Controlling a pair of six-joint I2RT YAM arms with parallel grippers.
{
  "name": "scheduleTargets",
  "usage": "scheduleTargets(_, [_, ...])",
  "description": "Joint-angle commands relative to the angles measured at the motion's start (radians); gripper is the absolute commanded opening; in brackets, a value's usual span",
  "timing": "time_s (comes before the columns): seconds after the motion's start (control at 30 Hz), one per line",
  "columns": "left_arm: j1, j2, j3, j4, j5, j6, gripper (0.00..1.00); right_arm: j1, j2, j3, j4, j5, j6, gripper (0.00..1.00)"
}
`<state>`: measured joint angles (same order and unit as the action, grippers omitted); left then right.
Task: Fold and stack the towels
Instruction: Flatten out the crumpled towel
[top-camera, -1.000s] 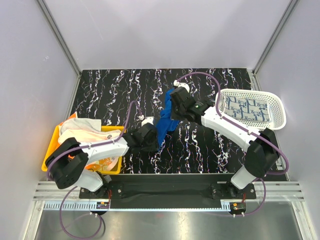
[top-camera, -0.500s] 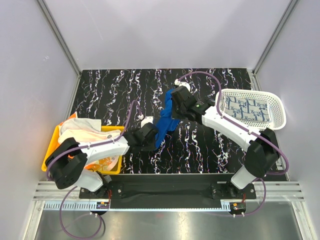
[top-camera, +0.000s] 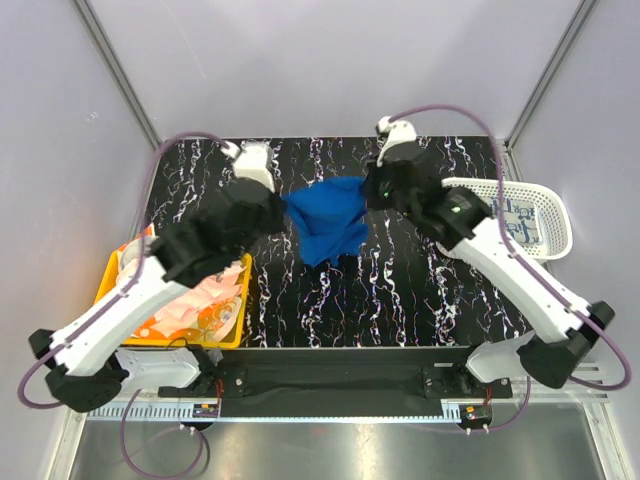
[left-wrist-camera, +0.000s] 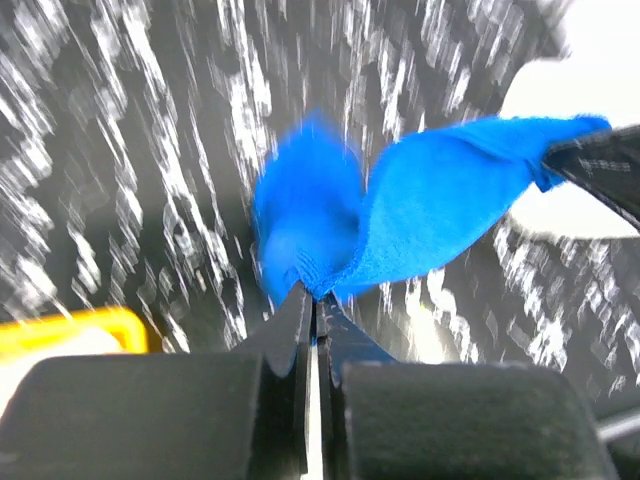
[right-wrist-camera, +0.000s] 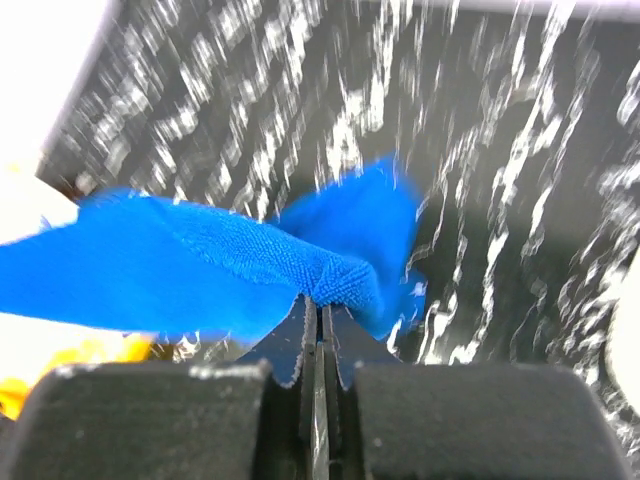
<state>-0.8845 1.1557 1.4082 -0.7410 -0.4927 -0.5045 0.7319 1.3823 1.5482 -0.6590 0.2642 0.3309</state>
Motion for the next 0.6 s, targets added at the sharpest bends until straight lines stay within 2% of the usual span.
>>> scheduleTargets(0.0, [-0.002,-0.027,0.2,-0.089,-0.109,0.2,0.0,-0.008,-0.068,0.171,-0.033,0.075,-0.124,0.0])
scheduleTargets(0.07, [-0.004,-0.011,0.337,-0.083,-0.083,0.256,0.0,-0.006,-0.083,0.229,-0.033,0.089,-0.183,0.0])
scheduleTargets(0.17, [-0.004,0.008,0.487,-0.057,-0.02,0.377,0.0,-0.006,-0.089,0.378,-0.045,0.095,-0.246,0.0])
scheduleTargets(0.27, [-0.004,0.022,0.605,-0.026,0.057,0.431,0.0,-0.006,-0.094,0.456,-0.056,0.08,-0.291,0.0])
scheduleTargets(0.43, [-0.002,0.024,0.728,0.032,0.201,0.498,0.0,-0.008,-0.127,0.564,-0.056,0.017,-0.363,0.0])
scheduleTargets(0.57, [-0.005,-0.007,0.739,0.089,0.29,0.537,0.0,-0.006,-0.153,0.644,-0.079,-0.042,-0.371,0.0])
